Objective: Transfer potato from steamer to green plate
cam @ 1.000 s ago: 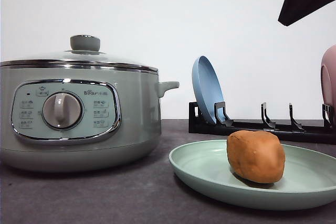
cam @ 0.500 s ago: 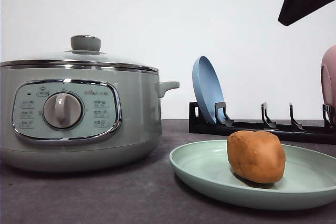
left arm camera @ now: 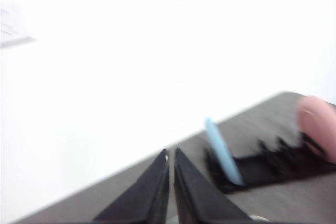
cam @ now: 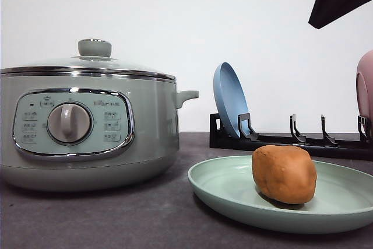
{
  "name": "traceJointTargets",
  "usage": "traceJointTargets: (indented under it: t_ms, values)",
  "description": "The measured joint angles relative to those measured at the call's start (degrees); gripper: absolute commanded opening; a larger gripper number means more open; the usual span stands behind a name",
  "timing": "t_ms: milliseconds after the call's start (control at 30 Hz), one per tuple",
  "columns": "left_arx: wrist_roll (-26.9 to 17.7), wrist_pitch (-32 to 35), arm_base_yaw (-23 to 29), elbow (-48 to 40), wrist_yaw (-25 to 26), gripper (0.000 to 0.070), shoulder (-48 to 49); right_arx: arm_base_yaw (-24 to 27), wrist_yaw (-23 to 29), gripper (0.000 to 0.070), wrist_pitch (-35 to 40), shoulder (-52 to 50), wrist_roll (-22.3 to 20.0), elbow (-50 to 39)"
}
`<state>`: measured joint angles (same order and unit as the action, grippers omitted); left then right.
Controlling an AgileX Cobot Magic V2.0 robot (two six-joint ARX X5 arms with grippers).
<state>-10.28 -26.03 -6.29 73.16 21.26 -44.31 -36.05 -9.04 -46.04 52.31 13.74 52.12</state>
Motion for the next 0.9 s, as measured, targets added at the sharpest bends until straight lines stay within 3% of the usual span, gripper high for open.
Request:
traceJointTargets:
  t_ms: [233, 500, 900]
  values:
    - [-0.4, 15.1, 6.1, -22.3, -4.6, 0.0009, 16.7, 0.0, 0.0, 0.0000, 0.0, 0.0, 0.0, 0.0]
    - [0.0, 14.3, 8.1, -42.4, -12.3, 0.0009, 29.0, 0.0, 0.0, 0.0000, 0.0, 0.0, 0.0, 0.0]
    - [1.3, 14.5, 8.4, -60.5, -15.5, 0.0009, 40.9, 0.0, 0.0, 0.0000, 0.0, 0.0, 0.0, 0.0]
